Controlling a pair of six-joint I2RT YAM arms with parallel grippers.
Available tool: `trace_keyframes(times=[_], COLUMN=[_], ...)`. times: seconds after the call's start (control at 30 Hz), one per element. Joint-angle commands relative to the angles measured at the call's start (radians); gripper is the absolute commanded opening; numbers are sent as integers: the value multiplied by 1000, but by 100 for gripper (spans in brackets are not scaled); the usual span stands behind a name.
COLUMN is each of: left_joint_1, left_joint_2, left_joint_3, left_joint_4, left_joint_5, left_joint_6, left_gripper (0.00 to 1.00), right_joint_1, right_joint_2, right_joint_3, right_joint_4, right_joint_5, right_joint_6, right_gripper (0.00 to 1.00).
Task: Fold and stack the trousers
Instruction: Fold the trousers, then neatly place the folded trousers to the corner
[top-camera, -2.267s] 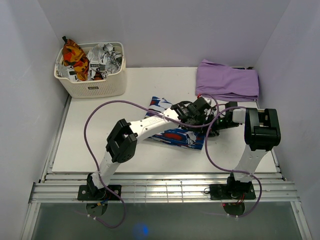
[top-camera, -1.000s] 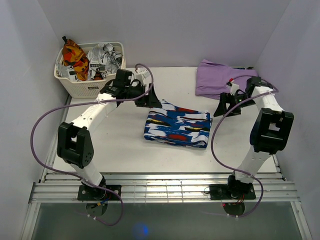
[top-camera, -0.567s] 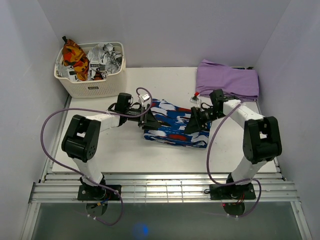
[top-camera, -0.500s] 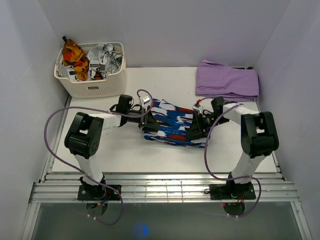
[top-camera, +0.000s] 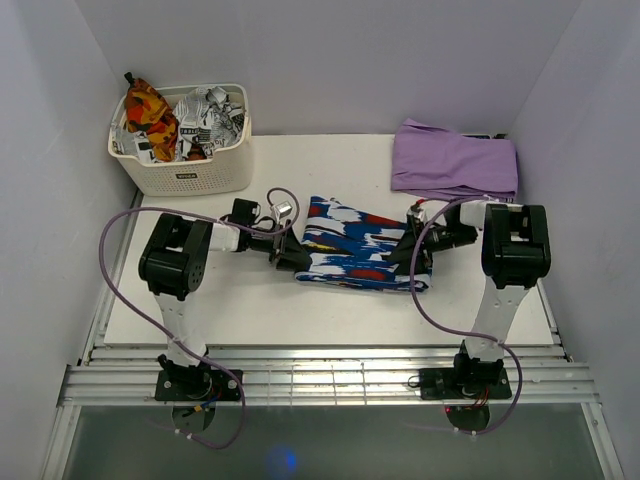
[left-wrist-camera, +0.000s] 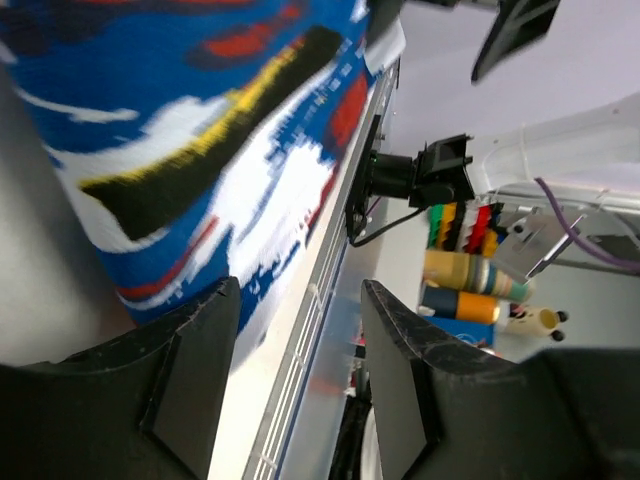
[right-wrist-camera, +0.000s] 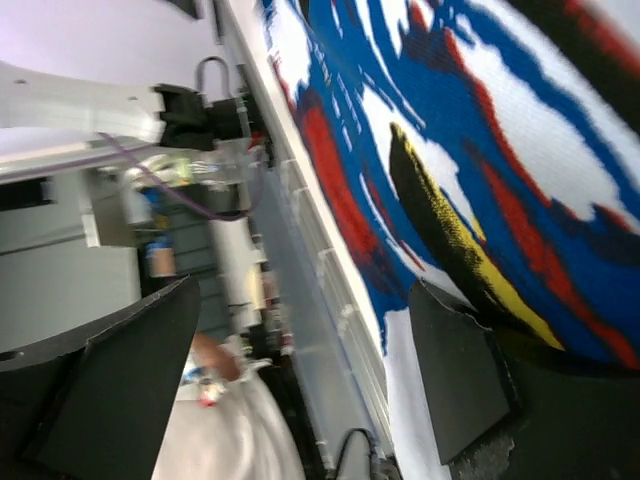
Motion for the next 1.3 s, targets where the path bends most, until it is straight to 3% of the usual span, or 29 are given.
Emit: trace_keyframes(times=[0.0, 0.1, 0.17, 0.23, 0.47, 0.73, 0.87, 1.03, 1.07, 1.13, 1.27], left_joint_1=[6, 6, 0, -9, -25, -4, 35, 88, 92, 87, 87], left_joint_2=[-181, -246, -237, -194, 80, 288, 164, -75, -115, -227, -362], left_joint_3=[50, 139, 182, 202, 389, 522, 498, 403, 379, 310, 173], left_joint_4=[-141, -152, -86, 87, 229, 228, 132, -99, -127, -217, -276], left_joint_5=[44, 47, 35, 21, -134, -191, -198, -287, -304, -409, -519], left_joint_6=[171, 193, 83, -9, -143, -129, -36, 136, 162, 231, 211], left_gripper=[63, 63, 64, 65, 66, 66, 73, 89, 96, 98, 98], right_joint_1=[-53, -62, -64, -64, -65, -67, -68, -82, -91, -108, -111], right_joint_2=[-42, -54, -47, -18, 139, 257, 193, -62, -147, -235, -393], right_joint_3=[181, 339, 391, 428, 454, 584, 771, 583, 534, 362, 117], right_joint_4=[-223, -339, -338, -263, -12, 79, -63, -61, -51, 19, 114], right_joint_5=[181, 163, 146, 129, 178, 264, 365, 512, 531, 579, 708], right_joint_6=[-242, -306, -290, -206, -21, 54, 16, -3, 28, 86, 149], right_gripper=[90, 90, 90, 90, 93, 96, 96, 90, 90, 90, 90])
